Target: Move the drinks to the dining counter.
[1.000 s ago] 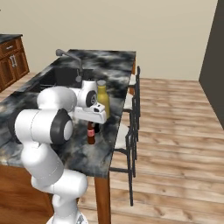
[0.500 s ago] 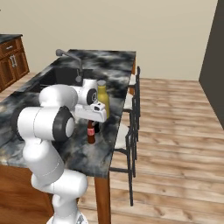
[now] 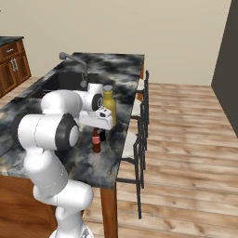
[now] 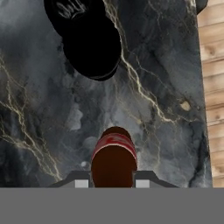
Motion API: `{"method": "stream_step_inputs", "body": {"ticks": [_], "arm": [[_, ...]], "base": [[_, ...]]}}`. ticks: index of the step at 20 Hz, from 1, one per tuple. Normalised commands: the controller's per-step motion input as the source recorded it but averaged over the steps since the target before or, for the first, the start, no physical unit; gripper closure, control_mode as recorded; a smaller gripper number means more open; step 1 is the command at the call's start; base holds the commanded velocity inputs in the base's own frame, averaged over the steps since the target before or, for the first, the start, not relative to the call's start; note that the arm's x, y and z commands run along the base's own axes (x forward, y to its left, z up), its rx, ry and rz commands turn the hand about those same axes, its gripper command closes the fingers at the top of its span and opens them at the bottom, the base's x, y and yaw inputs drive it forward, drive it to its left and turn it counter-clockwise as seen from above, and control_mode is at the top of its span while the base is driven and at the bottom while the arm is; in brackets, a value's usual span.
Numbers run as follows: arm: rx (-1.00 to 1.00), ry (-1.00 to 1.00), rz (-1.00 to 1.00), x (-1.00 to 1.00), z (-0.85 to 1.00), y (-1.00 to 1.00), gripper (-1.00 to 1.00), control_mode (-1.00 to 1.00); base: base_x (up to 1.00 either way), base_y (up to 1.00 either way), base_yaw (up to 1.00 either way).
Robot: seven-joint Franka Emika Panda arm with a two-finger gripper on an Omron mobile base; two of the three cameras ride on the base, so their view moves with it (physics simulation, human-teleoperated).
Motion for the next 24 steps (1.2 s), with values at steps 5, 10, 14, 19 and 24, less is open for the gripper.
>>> {"method": "stream_step_inputs", "body": {"ticks": [5,10,14,19,24], "arm": [[0.0,0.0,0.0,-0.14,0.0,0.0,1.0,-1.0],[0.0,0.0,0.0,-0.03,0.0,0.0,1.0,-1.0],[0.0,0.0,0.0,0.0,0.0,0.0,-1.0,-1.0],[0.0,0.0,0.0,0.0,0.0,0.0,-1.0,-1.0],[0.0,0.0,0.0,0.0,0.02,0.0,-1.0,-1.0]], "base": [[0.0,0.0,0.0],[0.0,0.0,0.0],[0.0,0.0,0.0],[0.0,0.0,0.0],[0.0,0.0,0.0]]}}
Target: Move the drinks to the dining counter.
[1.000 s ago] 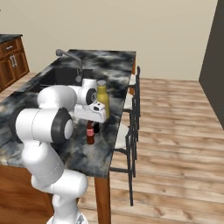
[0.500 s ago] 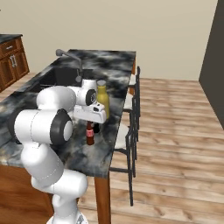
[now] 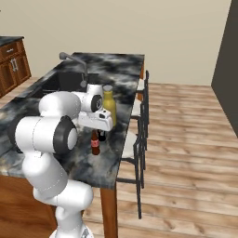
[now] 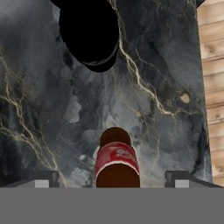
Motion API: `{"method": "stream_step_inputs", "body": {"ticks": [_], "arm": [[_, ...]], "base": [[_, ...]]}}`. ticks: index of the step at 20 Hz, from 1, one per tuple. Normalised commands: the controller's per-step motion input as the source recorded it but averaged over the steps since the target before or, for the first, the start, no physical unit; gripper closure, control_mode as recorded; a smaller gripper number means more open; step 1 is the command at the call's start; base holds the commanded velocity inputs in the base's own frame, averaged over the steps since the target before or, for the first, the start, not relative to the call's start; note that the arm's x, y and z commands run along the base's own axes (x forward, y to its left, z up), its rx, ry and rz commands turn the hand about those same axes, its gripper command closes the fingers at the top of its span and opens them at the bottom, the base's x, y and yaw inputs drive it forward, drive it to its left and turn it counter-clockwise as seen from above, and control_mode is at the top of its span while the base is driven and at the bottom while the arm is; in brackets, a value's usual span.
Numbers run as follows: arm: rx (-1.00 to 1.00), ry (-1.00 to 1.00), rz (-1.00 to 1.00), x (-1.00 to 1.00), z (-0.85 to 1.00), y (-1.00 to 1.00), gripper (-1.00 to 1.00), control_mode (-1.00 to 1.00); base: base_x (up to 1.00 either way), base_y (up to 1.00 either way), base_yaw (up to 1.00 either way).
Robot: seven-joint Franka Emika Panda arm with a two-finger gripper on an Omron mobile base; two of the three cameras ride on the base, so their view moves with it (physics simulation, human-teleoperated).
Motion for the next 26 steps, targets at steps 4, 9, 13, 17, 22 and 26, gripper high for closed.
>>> {"method": "stream_step_inputs", "body": {"ticks": [4,9,13,17,22,26], "arm": [[0.0,0.0,0.0,-0.02,0.27,-0.08,-1.0,-1.0],[0.0,0.0,0.0,-0.2,0.44,-0.08,-1.0,-1.0],[0.0,0.0,0.0,-0.43,0.52,-0.04,-1.0,-1.0],[0.0,-0.01,0.0,-0.67,0.53,0.0,-1.0,-1.0],[-0.01,0.0,0.0,-0.74,0.53,0.06,-1.0,-1.0],[-0.02,-0.04,0.0,-0.96,0.43,0.17,-1.0,-1.0]], "base": [[0.0,0.0,0.0],[0.0,0.0,0.0],[0.0,0.0,0.0],[0.0,0.0,0.0],[0.0,0.0,0.0],[0.0,0.0,0.0]]}}
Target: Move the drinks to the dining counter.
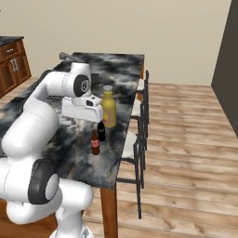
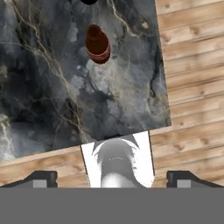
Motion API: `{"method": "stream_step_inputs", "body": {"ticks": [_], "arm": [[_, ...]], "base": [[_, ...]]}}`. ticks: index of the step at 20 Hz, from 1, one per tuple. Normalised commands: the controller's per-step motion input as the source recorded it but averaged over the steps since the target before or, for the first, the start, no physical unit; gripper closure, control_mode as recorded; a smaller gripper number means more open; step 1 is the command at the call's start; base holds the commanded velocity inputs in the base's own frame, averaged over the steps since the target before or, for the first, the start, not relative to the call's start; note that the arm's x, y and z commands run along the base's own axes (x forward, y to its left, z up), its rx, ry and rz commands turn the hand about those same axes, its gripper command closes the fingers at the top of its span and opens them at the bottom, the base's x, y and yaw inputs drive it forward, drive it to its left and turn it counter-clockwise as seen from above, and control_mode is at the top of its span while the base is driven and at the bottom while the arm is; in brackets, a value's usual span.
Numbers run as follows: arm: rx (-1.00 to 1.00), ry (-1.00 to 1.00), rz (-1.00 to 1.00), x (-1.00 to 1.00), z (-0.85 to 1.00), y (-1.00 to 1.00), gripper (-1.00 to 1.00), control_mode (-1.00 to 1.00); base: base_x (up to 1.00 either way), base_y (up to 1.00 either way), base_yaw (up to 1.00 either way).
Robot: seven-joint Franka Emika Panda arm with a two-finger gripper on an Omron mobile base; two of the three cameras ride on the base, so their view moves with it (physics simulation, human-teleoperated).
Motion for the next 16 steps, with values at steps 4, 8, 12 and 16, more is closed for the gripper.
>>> {"method": "stream_step_inputs", "body": {"ticks": [4,8,12,16], "arm": [[-0.03,-0.09,0.0,-1.0,0.36,0.24,-1.0,-1.0],[-0.01,-0.07,0.0,-0.76,0.49,0.16,-1.0,-1.0],[0.0,-0.25,0.01,-0.72,0.42,0.0,-1.0,-1.0],[0.0,-0.27,0.08,-0.6,0.24,-0.07,-1.0,-1.0]], "base": [[0.0,0.0,0.0],[0.0,0.0,0.0],[0.0,0.0,0.0],[0.0,0.0,0.0]]}}
